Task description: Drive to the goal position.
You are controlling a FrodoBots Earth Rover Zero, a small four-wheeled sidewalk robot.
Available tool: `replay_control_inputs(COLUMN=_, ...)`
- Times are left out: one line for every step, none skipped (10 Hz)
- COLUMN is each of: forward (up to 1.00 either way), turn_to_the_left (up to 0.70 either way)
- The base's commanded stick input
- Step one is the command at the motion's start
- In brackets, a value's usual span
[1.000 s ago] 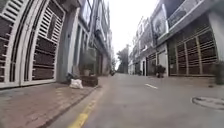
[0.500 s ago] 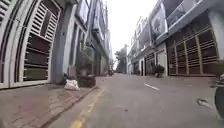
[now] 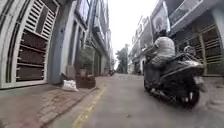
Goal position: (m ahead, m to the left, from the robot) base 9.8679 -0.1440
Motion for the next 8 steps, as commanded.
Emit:
replay_control_inputs(forward=0.48, turn_to_the_left=0.00)
replay_control_inputs(forward=0.48, turn_to_the_left=0.00)
replay_control_inputs(forward=0.48, turn_to_the_left=0.00)
replay_control_inputs(forward=0.48, turn_to_the_left=0.00)
replay_control_inputs(forward=0.48, turn_to_the_left=0.00)
replay_control_inputs(forward=0.48, turn_to_the_left=0.00)
replay_control_inputs(forward=0.48, turn_to_the_left=-0.06)
replay_control_inputs(forward=0.48, turn_to_the_left=-0.31)
